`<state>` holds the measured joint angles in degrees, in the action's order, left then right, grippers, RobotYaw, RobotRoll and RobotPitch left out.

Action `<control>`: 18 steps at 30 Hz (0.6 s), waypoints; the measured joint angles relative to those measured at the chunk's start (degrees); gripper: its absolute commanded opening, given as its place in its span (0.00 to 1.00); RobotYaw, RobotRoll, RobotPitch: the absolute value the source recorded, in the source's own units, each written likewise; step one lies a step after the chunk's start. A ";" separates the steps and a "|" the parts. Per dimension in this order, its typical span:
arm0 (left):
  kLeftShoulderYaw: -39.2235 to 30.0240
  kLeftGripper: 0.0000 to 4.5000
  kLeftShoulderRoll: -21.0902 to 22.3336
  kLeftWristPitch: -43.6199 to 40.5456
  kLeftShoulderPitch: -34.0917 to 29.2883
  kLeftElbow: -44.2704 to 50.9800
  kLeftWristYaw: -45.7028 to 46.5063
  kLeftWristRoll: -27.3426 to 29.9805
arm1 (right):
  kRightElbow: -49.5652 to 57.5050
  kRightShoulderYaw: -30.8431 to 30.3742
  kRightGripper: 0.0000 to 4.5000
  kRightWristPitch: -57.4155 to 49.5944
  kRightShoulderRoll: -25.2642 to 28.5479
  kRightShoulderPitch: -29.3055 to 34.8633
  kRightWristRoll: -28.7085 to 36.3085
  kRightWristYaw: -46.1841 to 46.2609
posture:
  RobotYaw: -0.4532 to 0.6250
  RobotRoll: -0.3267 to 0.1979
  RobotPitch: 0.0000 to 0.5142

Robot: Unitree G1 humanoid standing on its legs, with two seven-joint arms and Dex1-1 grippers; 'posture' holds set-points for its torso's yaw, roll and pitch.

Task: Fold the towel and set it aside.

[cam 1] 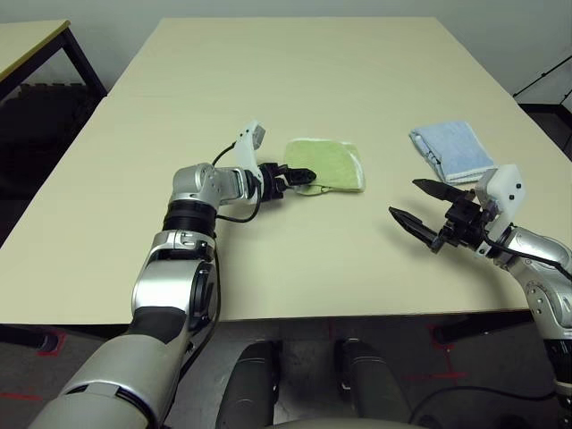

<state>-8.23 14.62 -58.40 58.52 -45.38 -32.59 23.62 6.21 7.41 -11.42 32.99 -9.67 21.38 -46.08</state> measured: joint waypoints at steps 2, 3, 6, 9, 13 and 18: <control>0.24 0.99 2.63 0.13 0.51 -0.65 -0.30 -0.76 | 0.01 0.00 1.00 -0.10 0.02 -0.02 0.00 0.00 | 0.40 0.62 0.25; 0.35 0.99 4.02 0.38 1.05 -1.07 -0.30 -1.48 | 0.01 0.03 1.00 -0.18 0.08 -0.01 0.00 0.00 | 0.40 0.62 0.25; 0.60 0.99 6.09 1.27 1.96 -2.35 -0.70 -2.86 | -0.01 0.06 1.00 -0.37 0.13 -0.23 0.00 -0.01 | 0.40 0.62 0.25; 0.84 0.99 6.62 2.80 2.31 -4.16 -1.16 -3.87 | -0.17 0.06 1.00 -0.39 0.13 -0.77 -0.03 -0.01 | 0.41 0.62 0.25; 0.82 0.99 6.39 6.00 4.55 -7.54 -1.23 -5.06 | -0.71 0.03 1.00 -0.39 0.11 -1.48 -0.05 -0.01 | 0.40 0.62 0.24; 0.79 0.99 2.72 9.06 5.54 -10.89 -1.36 -5.76 | -0.85 0.03 1.00 -0.40 0.11 -1.56 -0.06 -0.01 | 0.39 0.62 0.24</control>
<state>-7.44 17.34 -49.33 64.05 -56.27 -33.95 17.86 5.36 7.44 -11.83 33.10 -11.23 21.32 -46.09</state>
